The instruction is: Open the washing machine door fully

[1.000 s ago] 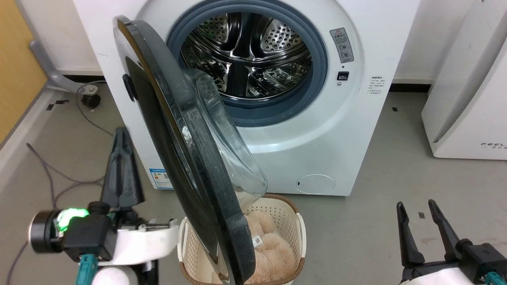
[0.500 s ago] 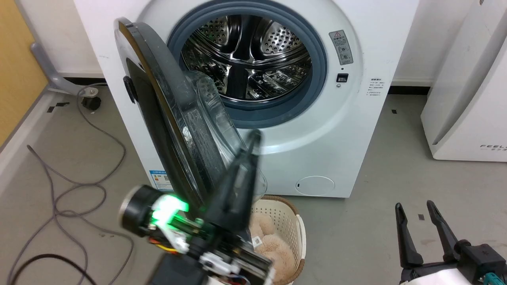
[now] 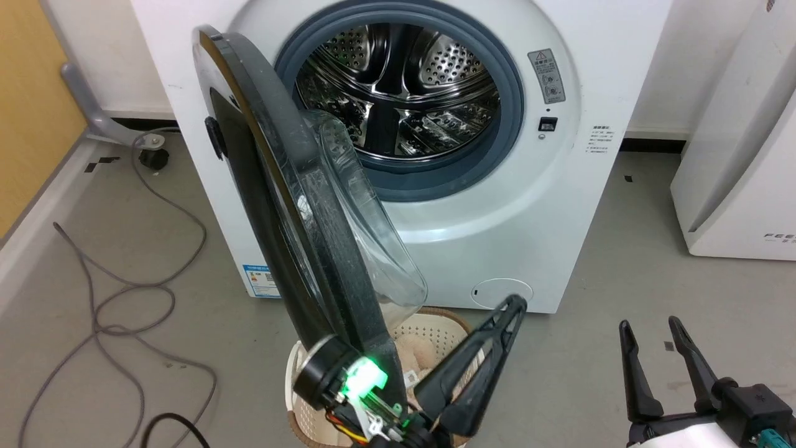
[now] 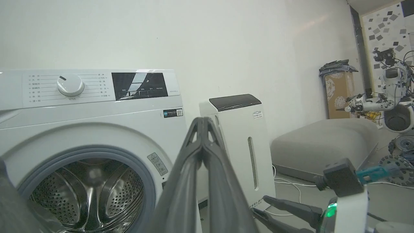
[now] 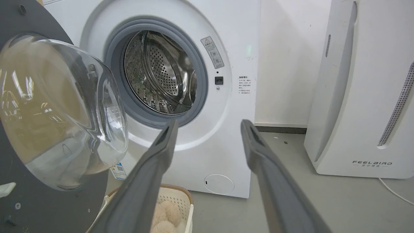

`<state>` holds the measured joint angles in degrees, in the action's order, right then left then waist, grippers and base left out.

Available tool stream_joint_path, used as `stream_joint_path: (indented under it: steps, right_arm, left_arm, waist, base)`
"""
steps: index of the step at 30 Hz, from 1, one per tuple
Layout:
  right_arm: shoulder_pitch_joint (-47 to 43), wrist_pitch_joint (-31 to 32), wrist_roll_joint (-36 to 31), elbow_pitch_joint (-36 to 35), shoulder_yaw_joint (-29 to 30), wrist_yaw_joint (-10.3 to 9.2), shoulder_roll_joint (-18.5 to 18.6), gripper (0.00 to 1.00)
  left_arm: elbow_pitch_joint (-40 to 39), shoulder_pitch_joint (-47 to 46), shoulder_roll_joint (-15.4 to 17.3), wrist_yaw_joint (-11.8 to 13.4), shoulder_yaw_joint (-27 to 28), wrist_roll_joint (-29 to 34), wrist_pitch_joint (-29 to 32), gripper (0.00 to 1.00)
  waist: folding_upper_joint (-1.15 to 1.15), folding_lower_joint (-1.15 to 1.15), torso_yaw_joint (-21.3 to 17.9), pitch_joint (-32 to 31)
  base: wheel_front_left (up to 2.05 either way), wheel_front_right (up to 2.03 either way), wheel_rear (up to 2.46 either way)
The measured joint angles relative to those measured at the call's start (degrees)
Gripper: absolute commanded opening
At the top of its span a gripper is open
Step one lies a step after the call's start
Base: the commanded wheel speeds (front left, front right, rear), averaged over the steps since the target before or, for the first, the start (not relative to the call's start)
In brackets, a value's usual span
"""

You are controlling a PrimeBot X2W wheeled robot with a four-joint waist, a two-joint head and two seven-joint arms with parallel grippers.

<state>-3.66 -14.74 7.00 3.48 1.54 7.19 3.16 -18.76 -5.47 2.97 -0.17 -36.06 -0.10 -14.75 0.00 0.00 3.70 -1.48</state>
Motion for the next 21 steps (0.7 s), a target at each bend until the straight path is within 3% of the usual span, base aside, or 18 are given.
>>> stream_joint_path:
  steps: [11, 21]
  right_arm:
    - [0.0, 0.0, 0.0, 0.2, -0.1, 0.00, 0.0, 1.00]
    - [0.0, 0.0, -0.1, 0.6, 0.0, 0.00, 0.0, 1.00]
  left_arm:
    - [9.4, 3.6, 1.4, 0.3, -0.9, -0.6, 0.0, 0.00]
    - [16.9, 5.0, 1.8, 1.6, 2.3, -2.6, 0.0, 0.00]
  waist:
    - [0.00, 0.00, 0.8, 0.6]
    - [0.00, 0.00, 1.3, 1.3]
  base:
    - [0.00, 0.00, 0.00]
    - [0.00, 0.00, 0.00]
